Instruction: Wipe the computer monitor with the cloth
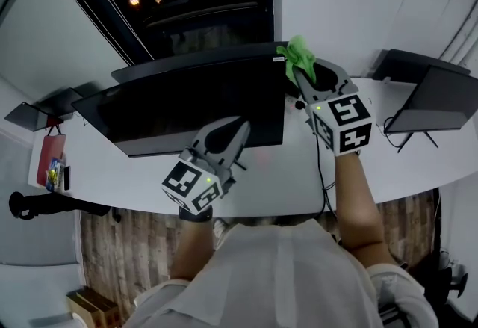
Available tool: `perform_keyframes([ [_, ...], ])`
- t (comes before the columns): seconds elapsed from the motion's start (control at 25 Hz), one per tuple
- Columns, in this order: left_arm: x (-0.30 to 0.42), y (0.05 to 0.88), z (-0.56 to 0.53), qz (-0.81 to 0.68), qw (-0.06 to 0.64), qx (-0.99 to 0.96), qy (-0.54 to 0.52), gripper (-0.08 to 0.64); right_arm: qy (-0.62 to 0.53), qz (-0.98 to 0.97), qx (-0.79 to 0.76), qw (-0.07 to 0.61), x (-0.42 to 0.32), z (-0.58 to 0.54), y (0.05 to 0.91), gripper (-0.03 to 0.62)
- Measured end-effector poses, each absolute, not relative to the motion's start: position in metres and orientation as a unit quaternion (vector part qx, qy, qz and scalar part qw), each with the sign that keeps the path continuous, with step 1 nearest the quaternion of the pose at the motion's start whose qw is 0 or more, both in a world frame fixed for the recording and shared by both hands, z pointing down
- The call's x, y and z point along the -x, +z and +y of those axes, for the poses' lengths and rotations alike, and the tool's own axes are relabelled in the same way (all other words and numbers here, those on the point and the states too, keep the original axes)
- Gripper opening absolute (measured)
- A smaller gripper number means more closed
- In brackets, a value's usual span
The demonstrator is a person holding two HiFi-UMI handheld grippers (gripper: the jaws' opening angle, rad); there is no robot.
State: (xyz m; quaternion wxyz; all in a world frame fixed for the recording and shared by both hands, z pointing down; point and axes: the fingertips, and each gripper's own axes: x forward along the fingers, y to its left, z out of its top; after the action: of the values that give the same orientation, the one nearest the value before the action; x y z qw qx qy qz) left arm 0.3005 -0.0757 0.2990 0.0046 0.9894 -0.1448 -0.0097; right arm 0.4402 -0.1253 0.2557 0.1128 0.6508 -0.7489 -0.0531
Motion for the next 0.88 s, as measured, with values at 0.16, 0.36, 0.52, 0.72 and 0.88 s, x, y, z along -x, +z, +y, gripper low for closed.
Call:
perform_keyframes([
  [0.16,-0.293,0.302,-0.077,-0.155,0.009,-0.988,-0.009,0.021,-0.032,-0.768,-0.633,0.090,-0.433,-0.128,0.270,0.071],
  [0.36,-0.286,0.306,-0.078,-0.161,0.013,-0.987,-0.011,0.021,-0.002,-0.779,-0.623,0.075,-0.431,-0.131,0.295,0.071],
  [0.52,-0.280,0.314,-0.078,-0.165,0.018,-0.986,-0.010,0.021,0.002,-0.780,-0.619,0.086,-0.428,-0.129,0.314,0.071],
  [0.72,-0.275,0.324,-0.080,-0.173,0.027,-0.985,-0.010,0.021,0.005,-0.782,-0.612,0.118,-0.426,-0.126,0.341,0.071],
  [0.88,-0.273,0.337,-0.083,-0.177,0.030,-0.984,-0.006,0.021,0.013,-0.782,-0.608,0.139,-0.425,-0.124,0.363,0.071],
])
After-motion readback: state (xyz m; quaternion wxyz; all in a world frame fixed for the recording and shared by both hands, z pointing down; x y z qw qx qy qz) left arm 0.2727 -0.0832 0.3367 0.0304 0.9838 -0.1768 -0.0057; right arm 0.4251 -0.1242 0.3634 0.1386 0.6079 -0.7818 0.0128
